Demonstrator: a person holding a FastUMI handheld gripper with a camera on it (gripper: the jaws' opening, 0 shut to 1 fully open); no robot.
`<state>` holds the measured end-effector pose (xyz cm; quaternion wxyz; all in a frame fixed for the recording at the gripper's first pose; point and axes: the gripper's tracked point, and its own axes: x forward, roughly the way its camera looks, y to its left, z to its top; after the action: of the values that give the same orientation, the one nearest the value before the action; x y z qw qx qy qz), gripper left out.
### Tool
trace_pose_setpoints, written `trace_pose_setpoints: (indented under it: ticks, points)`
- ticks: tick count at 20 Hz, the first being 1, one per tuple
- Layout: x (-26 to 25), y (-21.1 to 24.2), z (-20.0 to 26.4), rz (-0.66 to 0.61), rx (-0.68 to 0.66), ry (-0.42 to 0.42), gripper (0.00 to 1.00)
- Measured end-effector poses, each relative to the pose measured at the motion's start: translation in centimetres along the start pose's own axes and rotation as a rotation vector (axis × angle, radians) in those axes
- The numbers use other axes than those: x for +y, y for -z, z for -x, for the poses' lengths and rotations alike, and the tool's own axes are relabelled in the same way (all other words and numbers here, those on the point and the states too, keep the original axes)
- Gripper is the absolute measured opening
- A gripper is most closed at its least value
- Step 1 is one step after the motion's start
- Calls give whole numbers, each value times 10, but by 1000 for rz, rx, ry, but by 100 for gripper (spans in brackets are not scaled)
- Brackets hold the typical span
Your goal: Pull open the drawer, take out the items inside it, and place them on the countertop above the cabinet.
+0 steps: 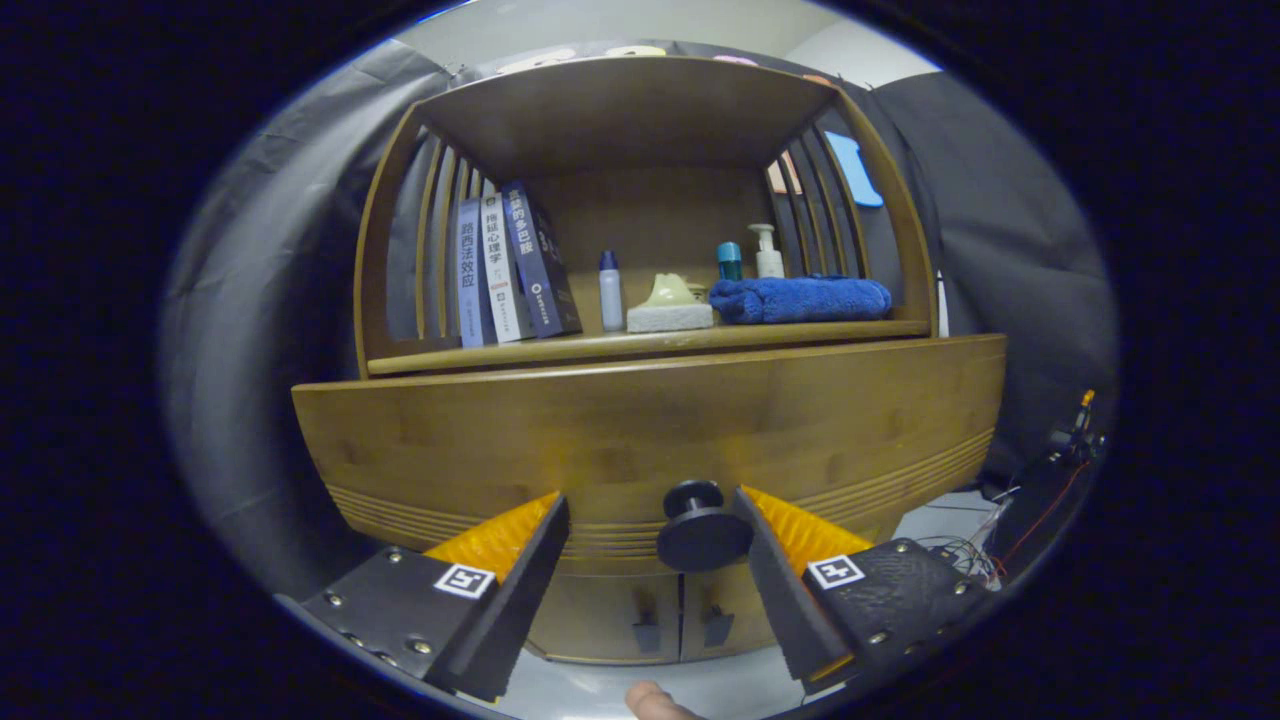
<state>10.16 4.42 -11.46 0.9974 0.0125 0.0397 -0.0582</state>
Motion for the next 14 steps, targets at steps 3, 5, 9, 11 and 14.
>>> trace_pose_setpoints:
  ticks: [3,5,9,11,14]
  points:
    - [0,-1,-17,15,-31,-4,98]
    - [1,-3,-28,22,-63,-3,98]
    - [3,-3,-46,15,-89,-4,98]
    - [2,-4,-54,10,-113,-8,98]
    - [3,-5,-61,21,-155,-13,98]
